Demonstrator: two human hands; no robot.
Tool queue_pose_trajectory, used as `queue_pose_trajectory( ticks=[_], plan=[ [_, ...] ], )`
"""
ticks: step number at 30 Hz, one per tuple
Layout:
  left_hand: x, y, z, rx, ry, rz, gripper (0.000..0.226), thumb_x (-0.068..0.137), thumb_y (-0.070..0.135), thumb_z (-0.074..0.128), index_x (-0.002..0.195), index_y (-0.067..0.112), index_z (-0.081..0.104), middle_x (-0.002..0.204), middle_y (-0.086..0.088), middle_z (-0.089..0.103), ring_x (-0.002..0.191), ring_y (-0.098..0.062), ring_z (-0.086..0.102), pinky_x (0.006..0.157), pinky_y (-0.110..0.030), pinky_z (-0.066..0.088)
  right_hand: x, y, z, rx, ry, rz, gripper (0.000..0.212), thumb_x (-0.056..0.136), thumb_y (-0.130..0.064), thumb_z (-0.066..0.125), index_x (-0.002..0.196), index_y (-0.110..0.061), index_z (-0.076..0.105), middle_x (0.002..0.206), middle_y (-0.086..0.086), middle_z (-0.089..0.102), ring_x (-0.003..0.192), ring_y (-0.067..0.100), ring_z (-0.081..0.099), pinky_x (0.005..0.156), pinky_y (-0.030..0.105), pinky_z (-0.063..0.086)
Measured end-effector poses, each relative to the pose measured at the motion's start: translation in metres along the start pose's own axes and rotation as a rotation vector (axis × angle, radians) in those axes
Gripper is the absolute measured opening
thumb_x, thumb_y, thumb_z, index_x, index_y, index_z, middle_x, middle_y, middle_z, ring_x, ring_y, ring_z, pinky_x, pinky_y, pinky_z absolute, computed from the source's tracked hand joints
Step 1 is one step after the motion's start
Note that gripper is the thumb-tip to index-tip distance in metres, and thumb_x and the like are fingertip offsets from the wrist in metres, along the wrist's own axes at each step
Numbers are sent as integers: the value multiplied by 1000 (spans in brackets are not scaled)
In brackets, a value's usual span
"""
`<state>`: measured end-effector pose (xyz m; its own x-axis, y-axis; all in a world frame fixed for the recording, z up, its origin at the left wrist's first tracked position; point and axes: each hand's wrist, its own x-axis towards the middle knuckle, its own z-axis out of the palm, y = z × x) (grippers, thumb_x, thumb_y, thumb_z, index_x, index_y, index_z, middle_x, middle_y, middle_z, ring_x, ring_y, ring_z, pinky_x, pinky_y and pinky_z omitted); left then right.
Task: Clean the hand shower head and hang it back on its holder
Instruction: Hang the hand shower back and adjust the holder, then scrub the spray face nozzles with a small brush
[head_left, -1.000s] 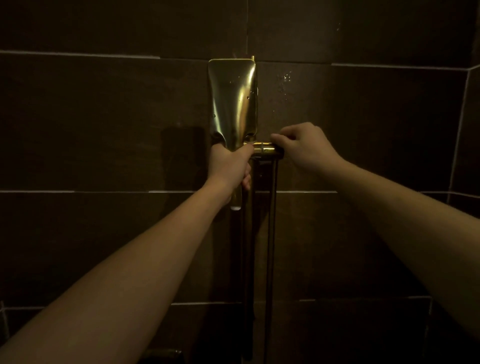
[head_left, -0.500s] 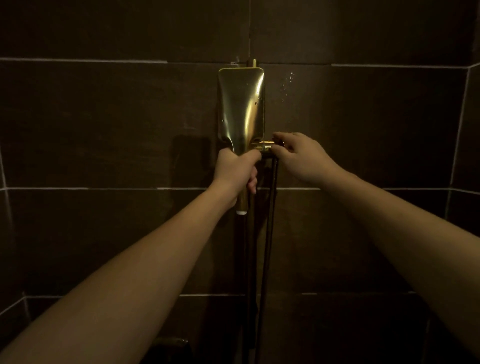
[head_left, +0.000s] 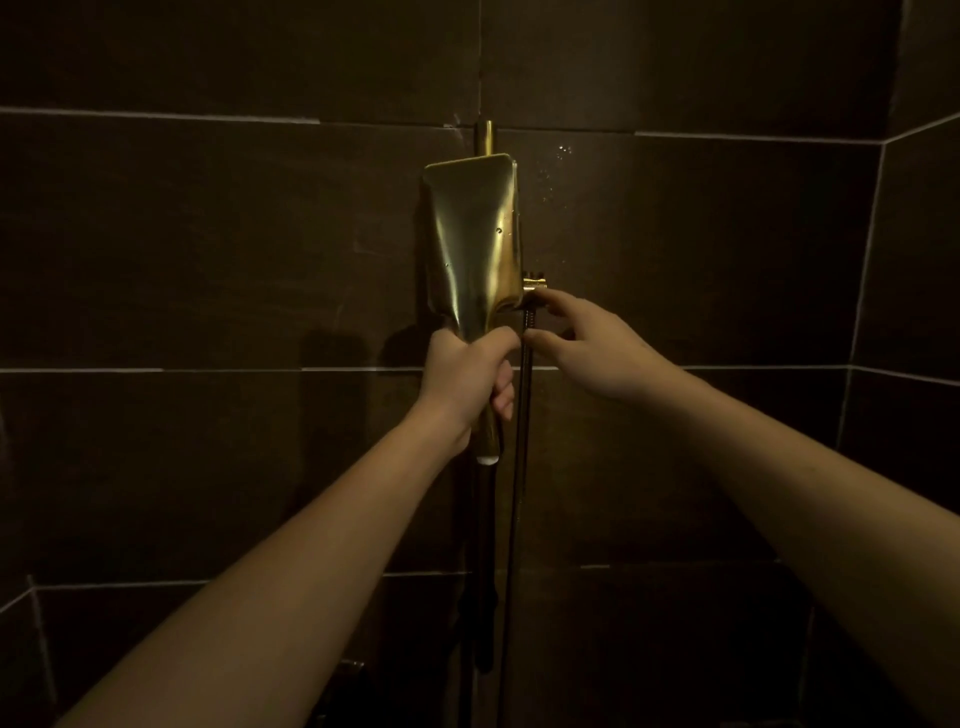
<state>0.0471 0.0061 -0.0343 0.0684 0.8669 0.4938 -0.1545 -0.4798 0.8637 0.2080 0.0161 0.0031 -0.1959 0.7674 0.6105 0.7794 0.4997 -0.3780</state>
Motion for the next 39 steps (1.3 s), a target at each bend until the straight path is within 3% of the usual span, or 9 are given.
queue_pose_trajectory(
  ticks=[5,12,17,20,22,25,29,32,39],
  plan=[
    [-16,-11,-9,-63,-20,-23,34,93,9,59,60,14,54,46,-2,41,36,-17,42,43,-27,40,-13,6,3,-15,12,31,63,95,-42,55,151,-31,29,145,4,47,121,18,53,91,28,45],
    [-38,-20,-12,-74,-64,-62,33,96,11,59,63,14,56,47,-1,42,38,-16,42,43,-28,40,-36,6,-1,23,3,103,60,94,-40,57,148,-30,33,146,1,46,123,16,51,93,29,48],
    [-77,-47,7,-90,-210,-105,46,95,8,58,50,16,53,45,-5,42,33,-18,40,42,-27,40,-107,28,-3,17,67,258,48,92,-38,61,137,-30,47,137,-8,51,112,5,53,78,17,44],
    [-110,-71,32,-30,-335,-164,42,88,16,63,47,13,53,44,-9,44,33,-21,43,43,-27,42,-172,48,-8,-20,48,384,47,92,-38,61,136,-30,48,133,-11,51,113,2,50,84,18,43],
    [-132,-92,52,-26,-376,-238,32,83,20,65,54,10,55,43,-8,47,34,-21,44,43,-29,43,-220,61,-16,-37,31,479,46,93,-38,60,136,-29,49,131,-13,50,112,0,50,88,19,45],
    [-170,-125,80,-62,-448,-363,23,96,18,66,94,0,52,44,-5,53,35,-21,49,41,-31,45,-297,78,-26,-52,17,682,45,92,-37,62,135,-30,50,131,-15,47,106,-2,54,80,16,48],
    [-224,-154,116,-56,-607,-511,39,92,28,72,117,10,47,48,-4,59,38,-20,54,43,-31,47,-401,93,-45,-182,68,1037,48,90,-35,65,134,-29,49,134,-9,46,101,2,54,69,15,48],
    [-261,-167,141,23,-716,-602,52,87,35,78,124,26,43,57,-4,66,43,-18,60,44,-30,51,-479,85,-67,-292,110,1275,51,90,-30,65,137,-22,47,139,-2,45,107,9,54,80,22,51],
    [-336,-170,185,81,-900,-543,21,94,22,71,106,12,56,63,-8,68,49,-20,69,50,-33,60,-626,41,-118,-545,109,1528,49,92,-28,64,136,-12,49,135,8,51,117,21,55,98,33,47]
  ],
)
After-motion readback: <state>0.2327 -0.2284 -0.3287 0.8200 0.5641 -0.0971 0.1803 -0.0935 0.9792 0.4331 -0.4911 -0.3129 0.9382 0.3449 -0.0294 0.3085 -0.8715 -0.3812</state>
